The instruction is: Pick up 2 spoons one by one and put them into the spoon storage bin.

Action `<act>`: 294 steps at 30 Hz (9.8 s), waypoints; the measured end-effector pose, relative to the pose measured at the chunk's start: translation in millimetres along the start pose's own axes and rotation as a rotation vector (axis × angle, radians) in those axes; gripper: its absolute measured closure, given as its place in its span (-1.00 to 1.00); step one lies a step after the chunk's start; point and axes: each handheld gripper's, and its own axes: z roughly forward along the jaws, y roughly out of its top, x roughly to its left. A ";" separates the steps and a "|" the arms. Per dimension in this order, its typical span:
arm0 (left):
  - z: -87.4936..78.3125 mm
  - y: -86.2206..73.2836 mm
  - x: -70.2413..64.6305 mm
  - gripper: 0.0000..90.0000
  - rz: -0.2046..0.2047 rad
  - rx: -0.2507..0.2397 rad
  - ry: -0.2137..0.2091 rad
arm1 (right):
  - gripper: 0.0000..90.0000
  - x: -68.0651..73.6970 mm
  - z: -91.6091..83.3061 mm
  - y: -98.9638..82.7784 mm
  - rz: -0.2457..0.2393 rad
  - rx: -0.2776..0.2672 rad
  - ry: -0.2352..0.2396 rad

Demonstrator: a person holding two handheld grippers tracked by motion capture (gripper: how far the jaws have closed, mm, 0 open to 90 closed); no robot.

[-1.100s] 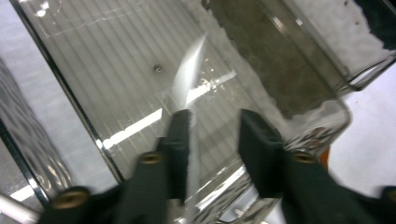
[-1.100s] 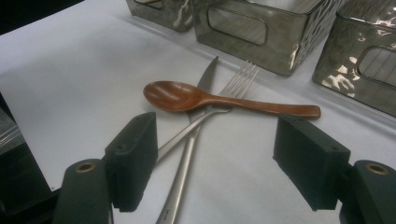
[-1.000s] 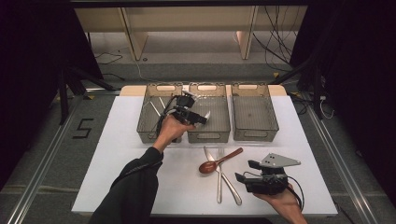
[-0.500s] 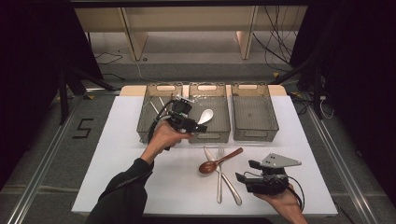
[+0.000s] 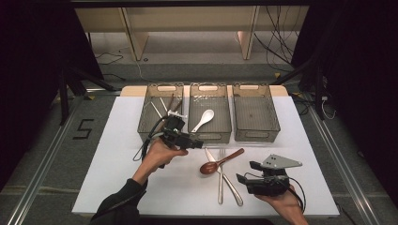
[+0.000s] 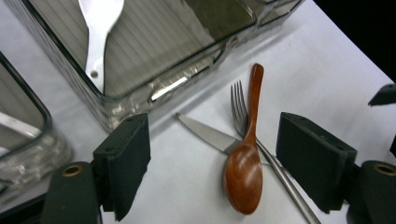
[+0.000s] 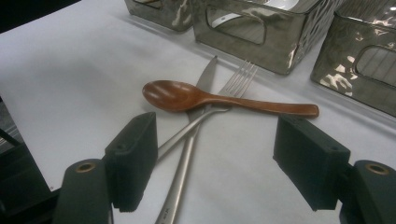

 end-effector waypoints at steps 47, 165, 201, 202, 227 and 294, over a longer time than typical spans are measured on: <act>67.8 -41.1 -35.9 -0.10 0.183 0.228 0.051 | -0.30 1.4 0.9 -1.6 -0.002 0.008 0.005; 38.2 61.0 39.1 0.42 -0.047 -0.060 0.159 | -0.30 -0.8 0.2 -3.1 0.005 0.007 0.007; -42.1 -27.8 21.2 -0.50 0.034 -0.157 0.017 | -0.31 13.5 9.6 3.2 0.007 0.065 -0.024; -43.1 -31.0 21.4 -0.50 0.035 -0.156 0.018 | -0.31 15.4 11.0 3.5 0.003 0.069 -0.024; -63.0 -102.1 28.0 -0.58 0.053 -0.200 0.055 | -0.01 39.2 42.6 4.7 -0.063 0.132 0.041; -67.5 -122.7 21.3 -0.58 0.091 -0.239 0.085 | 1.00 30.8 66.6 -0.7 -0.150 0.339 -0.085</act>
